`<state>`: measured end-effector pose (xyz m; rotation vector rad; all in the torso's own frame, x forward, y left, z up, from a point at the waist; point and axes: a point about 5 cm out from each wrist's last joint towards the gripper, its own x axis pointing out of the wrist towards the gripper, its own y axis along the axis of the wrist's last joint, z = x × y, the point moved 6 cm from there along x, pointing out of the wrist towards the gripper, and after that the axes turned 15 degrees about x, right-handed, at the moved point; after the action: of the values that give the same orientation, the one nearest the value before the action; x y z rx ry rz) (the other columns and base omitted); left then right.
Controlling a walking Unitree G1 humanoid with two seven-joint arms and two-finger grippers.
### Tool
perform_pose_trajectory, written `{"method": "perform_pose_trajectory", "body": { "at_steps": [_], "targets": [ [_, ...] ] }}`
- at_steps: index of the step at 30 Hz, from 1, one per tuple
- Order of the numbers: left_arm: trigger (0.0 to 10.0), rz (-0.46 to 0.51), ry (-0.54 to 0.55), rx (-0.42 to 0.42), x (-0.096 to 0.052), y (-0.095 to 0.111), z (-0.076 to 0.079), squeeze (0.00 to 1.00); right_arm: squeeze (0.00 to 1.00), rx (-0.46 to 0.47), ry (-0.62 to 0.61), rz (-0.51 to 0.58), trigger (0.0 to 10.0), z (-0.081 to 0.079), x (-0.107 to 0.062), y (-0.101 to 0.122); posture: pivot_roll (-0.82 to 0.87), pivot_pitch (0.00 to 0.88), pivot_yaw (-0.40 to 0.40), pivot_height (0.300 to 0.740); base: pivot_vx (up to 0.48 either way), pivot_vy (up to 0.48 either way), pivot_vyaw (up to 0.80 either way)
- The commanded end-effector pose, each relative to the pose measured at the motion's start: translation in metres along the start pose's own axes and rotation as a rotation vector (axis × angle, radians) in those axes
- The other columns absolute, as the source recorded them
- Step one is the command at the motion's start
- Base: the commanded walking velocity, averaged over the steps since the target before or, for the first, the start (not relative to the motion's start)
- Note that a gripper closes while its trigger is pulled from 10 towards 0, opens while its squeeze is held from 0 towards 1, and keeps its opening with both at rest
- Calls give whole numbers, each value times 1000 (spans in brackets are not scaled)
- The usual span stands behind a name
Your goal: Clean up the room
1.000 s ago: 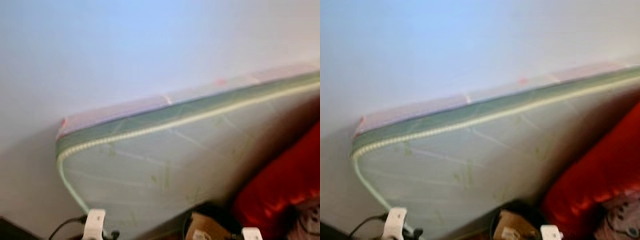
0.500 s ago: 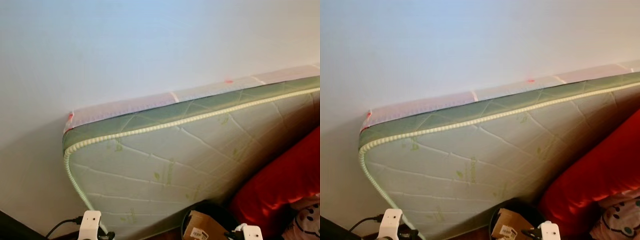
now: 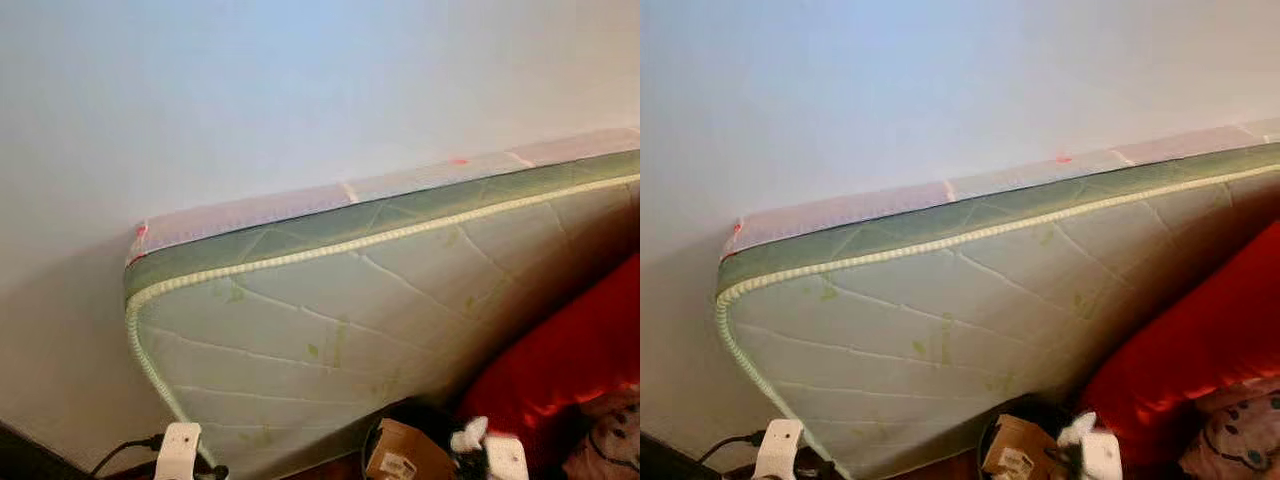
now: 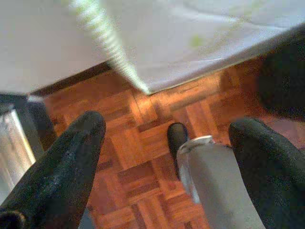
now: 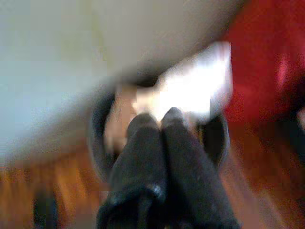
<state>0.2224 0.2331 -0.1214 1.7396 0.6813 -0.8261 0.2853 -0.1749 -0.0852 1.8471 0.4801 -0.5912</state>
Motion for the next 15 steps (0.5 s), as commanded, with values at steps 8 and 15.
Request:
{"method": "perform_pose_trajectory", "body": {
  "at_steps": [8, 15],
  "targets": [
    [10000, -2, -13, 4, -1, -5, 8, 0, 0, -4, -15, 111, 10000, -12, 11, 44, 65, 0, -63, 709, 0, 0, 0],
    [10000, 0, -16, 7, -1, -5, 9, 0, 0, 5, -120, 105, 10000, 7, 9, 43, 76, 0, -73, 709, 0, 0, 0]
  ]
}}
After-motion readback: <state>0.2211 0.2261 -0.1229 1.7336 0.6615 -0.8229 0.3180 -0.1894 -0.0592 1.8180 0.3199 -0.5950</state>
